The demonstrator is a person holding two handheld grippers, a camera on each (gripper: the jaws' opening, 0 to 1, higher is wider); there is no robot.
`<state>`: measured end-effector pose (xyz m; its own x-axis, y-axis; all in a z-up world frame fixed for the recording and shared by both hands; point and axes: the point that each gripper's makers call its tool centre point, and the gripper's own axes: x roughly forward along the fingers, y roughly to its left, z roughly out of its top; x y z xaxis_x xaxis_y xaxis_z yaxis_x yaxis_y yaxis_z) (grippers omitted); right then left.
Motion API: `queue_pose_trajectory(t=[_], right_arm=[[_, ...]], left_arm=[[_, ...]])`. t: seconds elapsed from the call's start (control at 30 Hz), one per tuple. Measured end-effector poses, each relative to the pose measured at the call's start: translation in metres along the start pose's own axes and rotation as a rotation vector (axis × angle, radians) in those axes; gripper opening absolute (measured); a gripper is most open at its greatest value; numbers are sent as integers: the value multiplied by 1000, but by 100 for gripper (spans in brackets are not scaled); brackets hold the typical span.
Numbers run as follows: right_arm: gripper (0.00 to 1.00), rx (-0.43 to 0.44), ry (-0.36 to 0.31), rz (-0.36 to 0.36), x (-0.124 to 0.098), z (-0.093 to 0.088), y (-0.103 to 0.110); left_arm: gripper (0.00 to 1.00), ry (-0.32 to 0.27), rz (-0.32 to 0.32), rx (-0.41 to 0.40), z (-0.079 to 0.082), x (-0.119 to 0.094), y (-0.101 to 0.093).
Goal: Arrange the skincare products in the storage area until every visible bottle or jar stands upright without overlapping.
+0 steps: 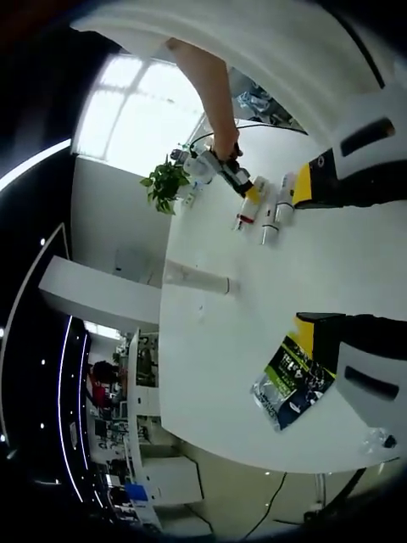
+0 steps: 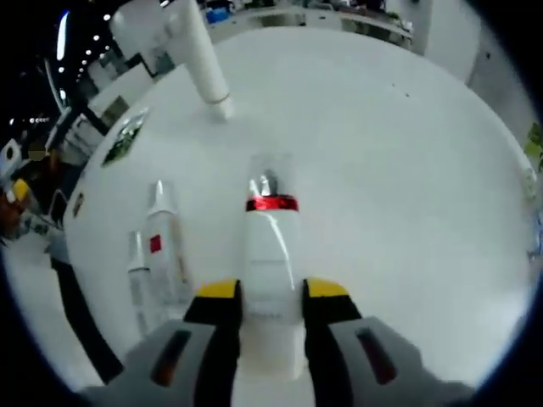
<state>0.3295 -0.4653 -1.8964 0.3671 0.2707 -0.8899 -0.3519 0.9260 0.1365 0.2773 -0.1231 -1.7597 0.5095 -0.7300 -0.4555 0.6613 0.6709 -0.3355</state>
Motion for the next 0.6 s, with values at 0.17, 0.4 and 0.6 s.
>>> queue_pose_trajectory(t=[0.17, 0.4, 0.6], right_arm=[[27, -11, -5, 30, 3, 5, -1], [31, -17, 28, 14, 12, 14, 2], [41, -54, 2, 8, 21, 32, 7]], left_arm=[[50, 2, -1, 2, 0, 2, -1], [50, 0, 16, -6, -3, -3, 3], [50, 1, 32, -14, -7, -9, 4]])
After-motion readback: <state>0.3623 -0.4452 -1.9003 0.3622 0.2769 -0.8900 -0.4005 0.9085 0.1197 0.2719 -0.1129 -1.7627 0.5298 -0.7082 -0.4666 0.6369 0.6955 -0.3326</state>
